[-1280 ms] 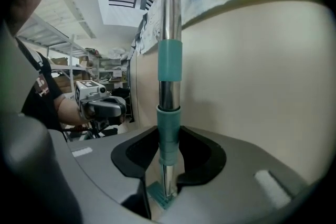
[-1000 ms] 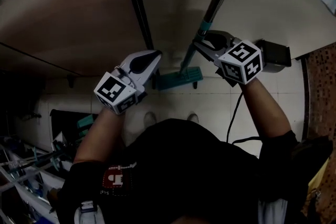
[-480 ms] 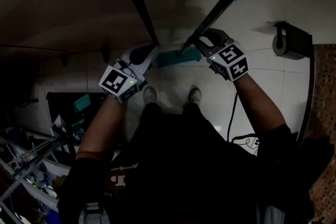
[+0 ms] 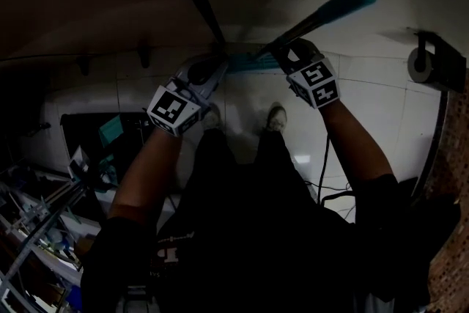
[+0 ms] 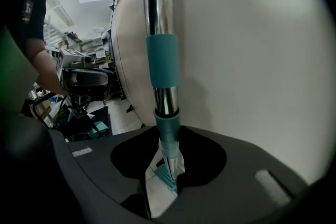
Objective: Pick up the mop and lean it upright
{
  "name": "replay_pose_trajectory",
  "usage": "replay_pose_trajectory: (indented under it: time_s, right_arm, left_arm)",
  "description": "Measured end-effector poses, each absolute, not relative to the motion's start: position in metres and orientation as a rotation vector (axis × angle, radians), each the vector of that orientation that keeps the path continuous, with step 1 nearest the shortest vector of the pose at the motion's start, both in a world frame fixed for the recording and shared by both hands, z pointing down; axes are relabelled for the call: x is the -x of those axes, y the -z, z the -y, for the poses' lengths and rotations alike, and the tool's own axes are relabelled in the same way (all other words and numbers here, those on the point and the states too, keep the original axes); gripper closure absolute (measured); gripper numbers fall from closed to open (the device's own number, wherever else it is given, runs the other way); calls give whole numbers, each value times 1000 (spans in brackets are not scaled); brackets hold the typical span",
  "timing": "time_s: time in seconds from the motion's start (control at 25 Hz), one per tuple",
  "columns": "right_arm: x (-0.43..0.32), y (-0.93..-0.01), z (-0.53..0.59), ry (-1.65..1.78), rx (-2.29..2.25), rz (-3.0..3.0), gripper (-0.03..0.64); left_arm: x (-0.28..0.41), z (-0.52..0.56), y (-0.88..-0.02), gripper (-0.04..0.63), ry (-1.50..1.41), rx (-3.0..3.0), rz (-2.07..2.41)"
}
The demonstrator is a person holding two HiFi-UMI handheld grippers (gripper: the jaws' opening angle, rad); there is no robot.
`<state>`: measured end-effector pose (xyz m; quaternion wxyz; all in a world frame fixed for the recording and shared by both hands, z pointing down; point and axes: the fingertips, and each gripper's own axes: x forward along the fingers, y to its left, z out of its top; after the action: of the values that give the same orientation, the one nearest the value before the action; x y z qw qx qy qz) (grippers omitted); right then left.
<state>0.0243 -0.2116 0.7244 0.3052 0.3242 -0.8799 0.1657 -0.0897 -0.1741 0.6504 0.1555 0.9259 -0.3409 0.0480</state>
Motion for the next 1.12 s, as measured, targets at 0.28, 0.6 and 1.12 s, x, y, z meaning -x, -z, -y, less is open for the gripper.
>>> replay_pose_trajectory:
  time_s: [0.28,0.6,1.12]
  right_arm:
    - [-25,-793,206,-506,-851,2263,480]
    - [-12,-833,225,-515,-861,2307,480]
    - [18,-835,233,-496,-783,2300,472]
  left_arm:
    - [93,163,-678,595,-150,-2616,960]
    - [103,156,-705,595,-170,-2586,945]
    - [108,155,-704,595,-172,-2564,955]
